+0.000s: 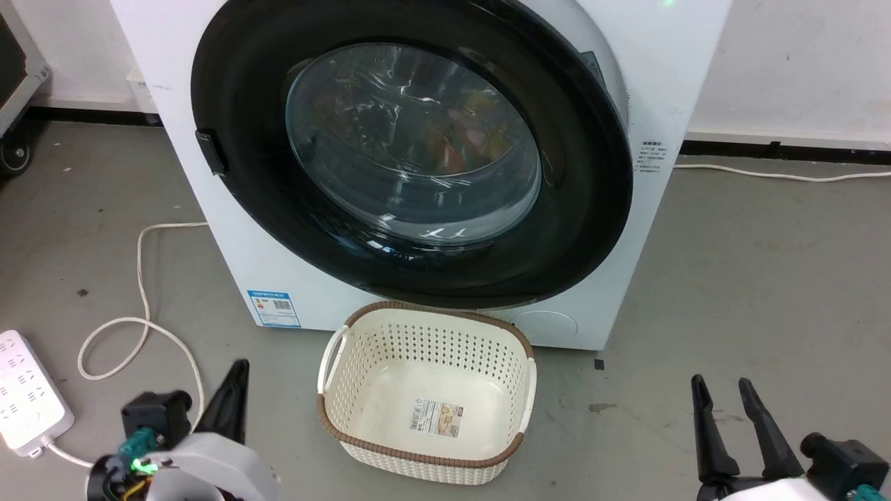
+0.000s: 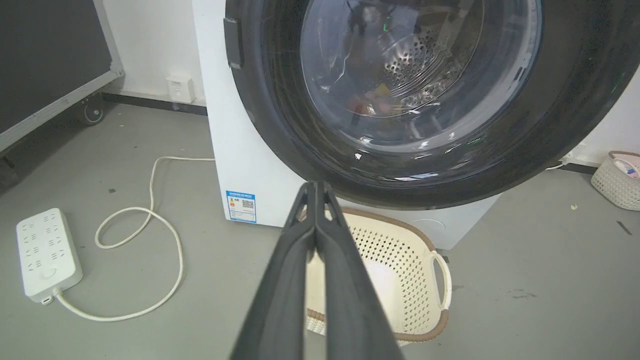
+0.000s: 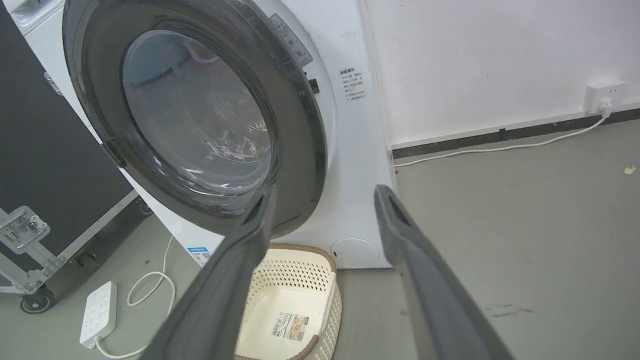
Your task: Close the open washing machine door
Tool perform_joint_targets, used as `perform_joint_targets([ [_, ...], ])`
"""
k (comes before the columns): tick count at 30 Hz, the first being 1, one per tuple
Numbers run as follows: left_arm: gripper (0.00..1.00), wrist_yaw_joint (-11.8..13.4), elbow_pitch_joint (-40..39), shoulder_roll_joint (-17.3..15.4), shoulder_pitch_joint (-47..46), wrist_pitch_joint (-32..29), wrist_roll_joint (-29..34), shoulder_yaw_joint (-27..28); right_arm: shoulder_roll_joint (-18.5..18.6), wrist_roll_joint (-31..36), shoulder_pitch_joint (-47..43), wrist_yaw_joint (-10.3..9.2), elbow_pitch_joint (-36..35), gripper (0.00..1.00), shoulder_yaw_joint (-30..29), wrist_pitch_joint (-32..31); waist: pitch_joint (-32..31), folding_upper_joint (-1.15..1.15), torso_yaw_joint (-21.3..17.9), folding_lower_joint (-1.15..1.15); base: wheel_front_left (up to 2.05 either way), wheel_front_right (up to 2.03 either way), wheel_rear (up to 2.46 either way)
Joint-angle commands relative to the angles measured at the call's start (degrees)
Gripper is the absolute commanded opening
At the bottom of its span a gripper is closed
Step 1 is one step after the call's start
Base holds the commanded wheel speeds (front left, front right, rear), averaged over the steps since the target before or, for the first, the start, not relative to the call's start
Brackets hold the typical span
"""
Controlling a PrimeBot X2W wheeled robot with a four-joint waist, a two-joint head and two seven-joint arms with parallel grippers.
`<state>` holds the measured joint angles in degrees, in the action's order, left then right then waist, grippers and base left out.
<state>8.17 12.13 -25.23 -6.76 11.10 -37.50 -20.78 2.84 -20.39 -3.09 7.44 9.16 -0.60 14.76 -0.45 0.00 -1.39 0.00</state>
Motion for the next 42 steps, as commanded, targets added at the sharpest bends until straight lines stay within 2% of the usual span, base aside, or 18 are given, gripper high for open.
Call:
perform_joint_targets([
  [1, 0.00, 0.65, 0.62, 0.47, 0.97, -0.15, -0.05, -0.27, 0.04, 2.16, -0.75, 0.05, 0.41, 1.00, 0.30, 0.24, -0.01, 0.00, 0.00, 0.00, 0.00, 0.00, 0.00],
  [5, 0.00, 1.66, 1.02, 0.77, 1.37, 0.31, 0.00, 0.09, 0.04, 4.59, -0.75, 0.05, 0.86, 1.00, 0.64, 0.24, -0.07, 0.00, -0.03, 0.00, 0.00, 0.00, 0.00],
  [6, 0.33, 1.98, 1.00, 0.77, 1.42, 0.51, 0.13, 0.22, 0.04, 5.02, -0.75, 0.05, 0.94, 1.00, 0.65, 0.24, -0.08, 0.00, 0.00, 0.00, 0.00, 0.00, 0.00],
  [7, 0.95, 2.16, 0.89, 0.73, 1.42, 0.70, 0.26, 0.32, 0.04, 5.58, -0.75, 0.05, 1.01, 1.00, 0.67, 0.18, -0.09, 0.00, 0.04, 0.00, 0.00, 0.00, 0.00],
  [8, 1.00, 2.43, 0.76, 0.73, 1.42, 0.84, 0.31, 0.48, 0.04, 5.92, -0.75, 0.05, 1.04, 1.00, 0.64, 0.04, -0.11, 0.00, 0.07, 0.00, 0.00, 0.00, 0.00],
  [17, 1.00, 4.07, -1.86, 0.22, 0.60, 2.35, 2.31, 1.27, 0.04, 8.08, -0.78, 0.05, -0.60, 1.00, -0.32, -3.66, 0.30, 0.00, 0.52, 0.00, 0.00, 0.00, 0.00],
  [18, 1.00, 4.27, -2.27, 0.25, 0.53, 2.51, 2.60, 1.33, 0.04, 8.10, -0.75, 0.05, -0.90, 0.78, -0.49, -4.08, 0.47, 0.00, 0.63, 0.00, 0.00, 0.00, 0.00],
  [19, 1.00, 4.46, -2.77, 0.25, 0.43, 2.69, 3.00, 1.39, 0.04, 8.17, -0.68, 0.05, -1.19, 0.19, -0.57, -4.57, 0.73, 0.00, 0.74, 0.00, 0.00, 0.00, 0.00],
  [20, 1.00, 4.57, -3.26, 0.26, 0.33, 2.85, 3.35, 1.43, 0.04, 8.23, -0.57, 0.05, -1.43, 0.00, -0.60, -5.18, 0.95, 0.00, 0.86, 0.00, 0.00, 0.00, 0.00],
  [25, 1.00, 5.04, -5.65, 0.46, -0.19, 3.49, 4.88, 2.37, 0.04, 8.97, 2.22, 0.05, -2.59, 0.00, -1.30, -7.82, 2.80, 0.00, 1.47, 0.00, 0.00, 0.00, 0.00],
  [31, 1.00, 4.44, -8.33, 0.84, -1.33, 3.78, 5.73, 3.95, 0.04, 12.15, 12.19, 0.05, -1.78, 0.00, -1.14, -11.39, 6.89, 0.00, 2.58, 0.00, 0.00, 0.00, 0.00],
  [42, 1.00, 1.73, -10.36, 2.40, -4.70, 3.88, 7.52, 7.30, 0.04, 16.34, 31.86, 0.05, 8.19, 0.00, -3.14, -12.18, 15.41, 0.00, 5.86, 0.00, 0.00, 0.00, 0.00],
])
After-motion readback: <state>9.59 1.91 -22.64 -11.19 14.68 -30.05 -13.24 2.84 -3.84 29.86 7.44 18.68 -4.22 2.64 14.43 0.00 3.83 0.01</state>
